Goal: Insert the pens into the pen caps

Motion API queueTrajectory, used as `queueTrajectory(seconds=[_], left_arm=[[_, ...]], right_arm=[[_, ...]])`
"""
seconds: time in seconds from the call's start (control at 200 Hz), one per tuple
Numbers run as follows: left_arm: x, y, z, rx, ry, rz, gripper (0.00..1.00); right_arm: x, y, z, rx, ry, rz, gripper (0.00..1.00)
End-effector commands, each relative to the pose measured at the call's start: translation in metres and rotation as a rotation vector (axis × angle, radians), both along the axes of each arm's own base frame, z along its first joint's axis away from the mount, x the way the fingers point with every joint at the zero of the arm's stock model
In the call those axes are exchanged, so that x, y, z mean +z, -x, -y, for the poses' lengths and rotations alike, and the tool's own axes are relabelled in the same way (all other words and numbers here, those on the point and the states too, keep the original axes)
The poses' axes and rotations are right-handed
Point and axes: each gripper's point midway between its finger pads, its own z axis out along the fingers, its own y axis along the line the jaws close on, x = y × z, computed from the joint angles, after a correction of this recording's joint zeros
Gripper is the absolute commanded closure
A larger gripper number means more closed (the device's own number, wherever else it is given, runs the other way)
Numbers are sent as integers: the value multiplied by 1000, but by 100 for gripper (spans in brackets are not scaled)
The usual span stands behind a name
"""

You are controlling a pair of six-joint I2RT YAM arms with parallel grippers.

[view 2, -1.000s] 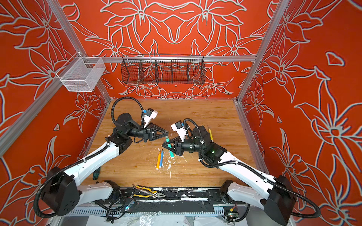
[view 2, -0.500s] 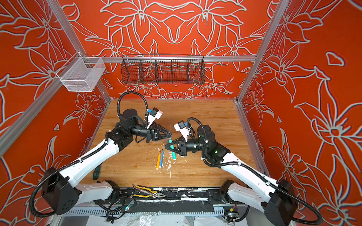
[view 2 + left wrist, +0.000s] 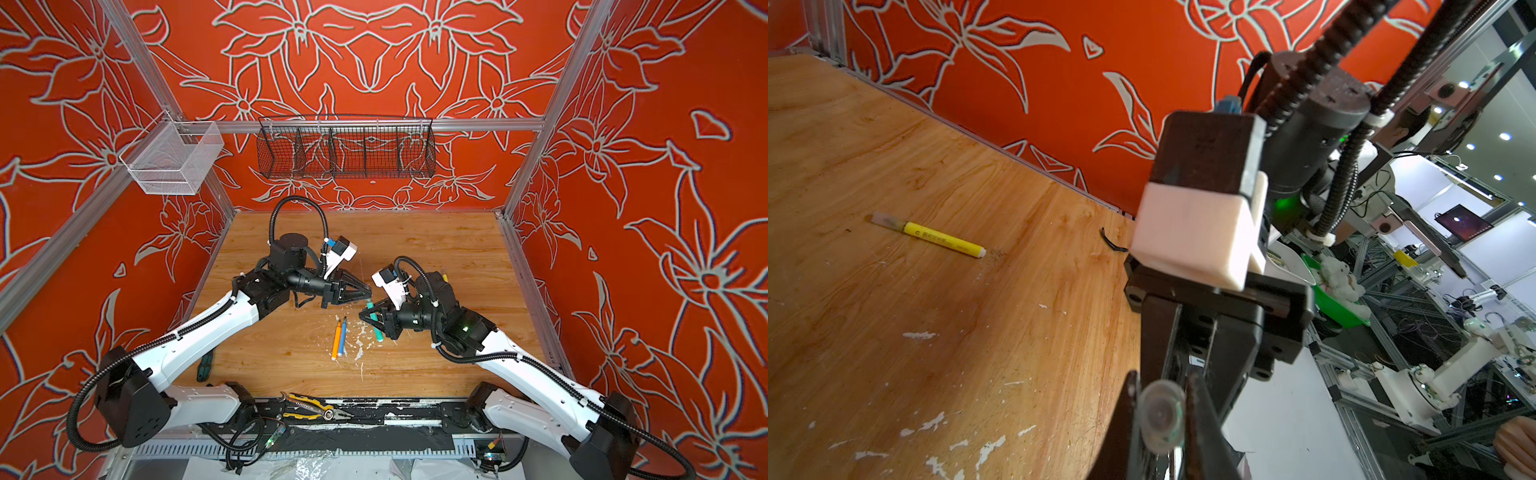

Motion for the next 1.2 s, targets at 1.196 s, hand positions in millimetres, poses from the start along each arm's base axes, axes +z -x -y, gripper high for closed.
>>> queueTrajectory(seconds=[1.196], left_arm=[[5,50,-15,-162,129,27,100]], right_arm=[[61,-27,-17,-24,-218,20,100]])
